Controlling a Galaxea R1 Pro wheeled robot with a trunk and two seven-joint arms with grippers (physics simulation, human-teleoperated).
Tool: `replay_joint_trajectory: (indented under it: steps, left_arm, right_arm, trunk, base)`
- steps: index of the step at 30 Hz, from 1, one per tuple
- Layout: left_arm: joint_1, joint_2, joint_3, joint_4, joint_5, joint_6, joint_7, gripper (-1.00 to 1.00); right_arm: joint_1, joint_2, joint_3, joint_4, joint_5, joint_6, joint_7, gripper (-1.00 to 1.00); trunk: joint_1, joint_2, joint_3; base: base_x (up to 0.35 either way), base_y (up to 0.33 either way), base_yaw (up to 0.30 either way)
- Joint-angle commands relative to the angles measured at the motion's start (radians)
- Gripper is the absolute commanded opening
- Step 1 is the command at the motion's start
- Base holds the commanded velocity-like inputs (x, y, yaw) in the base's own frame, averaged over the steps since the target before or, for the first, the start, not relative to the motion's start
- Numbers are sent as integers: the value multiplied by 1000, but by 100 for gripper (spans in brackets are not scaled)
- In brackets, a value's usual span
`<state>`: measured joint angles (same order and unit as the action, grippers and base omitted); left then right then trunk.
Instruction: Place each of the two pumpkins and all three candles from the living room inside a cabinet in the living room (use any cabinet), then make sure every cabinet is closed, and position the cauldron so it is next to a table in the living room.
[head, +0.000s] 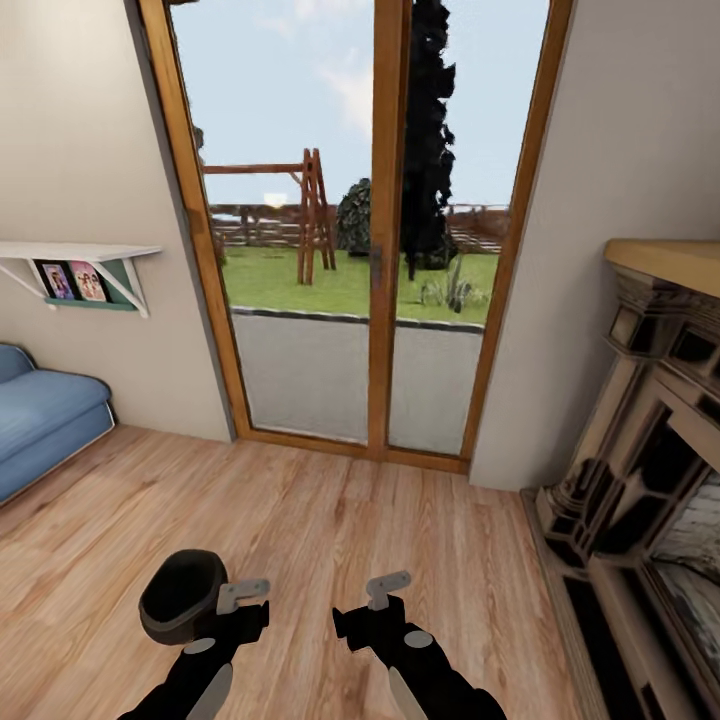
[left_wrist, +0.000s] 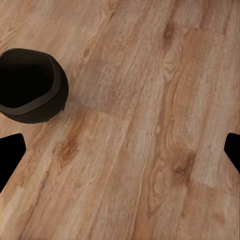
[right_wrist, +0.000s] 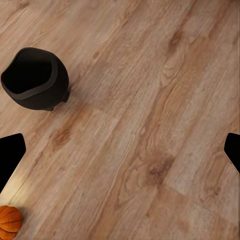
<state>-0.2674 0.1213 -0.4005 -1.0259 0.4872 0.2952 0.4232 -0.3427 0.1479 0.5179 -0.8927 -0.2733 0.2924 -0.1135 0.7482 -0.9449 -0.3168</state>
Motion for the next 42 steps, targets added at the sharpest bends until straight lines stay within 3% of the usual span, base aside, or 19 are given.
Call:
replay_joint_trajectory:
  steps: [1, 24, 42]
  left_arm:
    - [-1, 1, -4, -2, 8, 2, 9, 100]
    - [-1, 1, -6, 20, 6, 1, 9, 100]
    - [-1, 1, -6, 20, 7, 1, 9, 100]
  right_arm:
    - [-1, -1, 4, -2, -10, 4, -9, 100]
    - [-1, -1, 5, -2, -9, 4, -8, 100]
    - [-1, -1, 7, -2, -9, 4, -9, 100]
  trunk:
    - [1, -1, -1]
    - [1, -1, -1]
    - [1, -1, -1]
  base:
    - [277, -72, 8]
    - [277, -117, 84]
    - [277, -29, 270]
